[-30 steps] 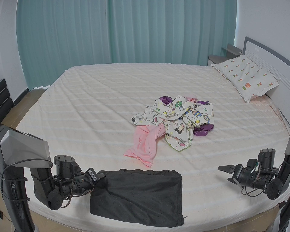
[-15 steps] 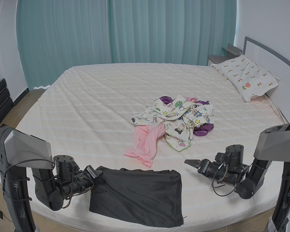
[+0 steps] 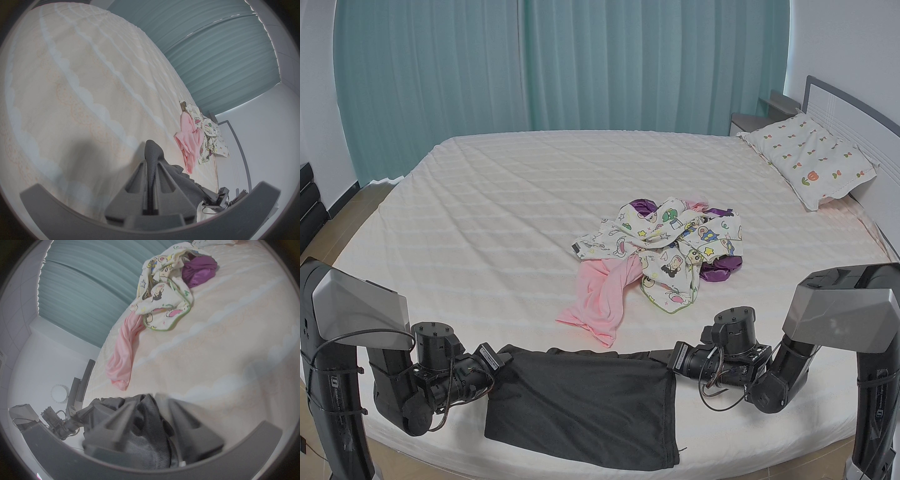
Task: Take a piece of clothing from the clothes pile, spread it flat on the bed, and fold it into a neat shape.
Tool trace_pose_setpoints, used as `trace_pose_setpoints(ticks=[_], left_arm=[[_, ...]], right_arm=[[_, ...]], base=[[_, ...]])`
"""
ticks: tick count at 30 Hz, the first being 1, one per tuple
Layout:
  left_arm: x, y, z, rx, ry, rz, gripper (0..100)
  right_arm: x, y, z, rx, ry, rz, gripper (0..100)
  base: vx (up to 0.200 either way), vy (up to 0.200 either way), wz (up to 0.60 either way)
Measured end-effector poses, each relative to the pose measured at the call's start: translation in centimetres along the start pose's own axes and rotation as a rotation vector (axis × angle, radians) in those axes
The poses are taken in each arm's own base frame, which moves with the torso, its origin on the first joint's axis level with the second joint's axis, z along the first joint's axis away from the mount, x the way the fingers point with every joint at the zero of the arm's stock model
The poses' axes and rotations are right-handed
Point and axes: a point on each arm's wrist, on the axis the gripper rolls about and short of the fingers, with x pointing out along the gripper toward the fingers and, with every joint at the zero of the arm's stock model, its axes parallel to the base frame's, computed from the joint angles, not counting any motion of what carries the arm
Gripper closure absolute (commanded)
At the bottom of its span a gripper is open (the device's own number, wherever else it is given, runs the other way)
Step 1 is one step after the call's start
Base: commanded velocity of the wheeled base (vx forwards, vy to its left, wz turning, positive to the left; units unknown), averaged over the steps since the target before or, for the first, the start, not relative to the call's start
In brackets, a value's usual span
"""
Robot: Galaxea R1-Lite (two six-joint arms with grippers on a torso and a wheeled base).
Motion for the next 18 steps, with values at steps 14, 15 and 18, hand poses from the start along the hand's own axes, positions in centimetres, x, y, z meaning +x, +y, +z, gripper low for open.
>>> trace_pose_setpoints(ticks=[14,15,18], left_arm=[[0.4,0.4,0.5,-0.001,-0.030,0.001,100],[0.5,0.3,0.6,0.001,-0.040,-0.007,100],[0.8,0.3,0.7,0.007,-0.068,-0.031,100]], right_arm=[[1.0,0.8,2.5,0.011,-0.159,0.047,100],[1.0,0.8,2.5,0.011,-0.164,0.049,100],[1.2,0.7,2.7,0.012,-0.174,0.050,100]], base=[[0.000,0.000,0.00],[0.000,0.000,0.00],[0.000,0.000,0.00]])
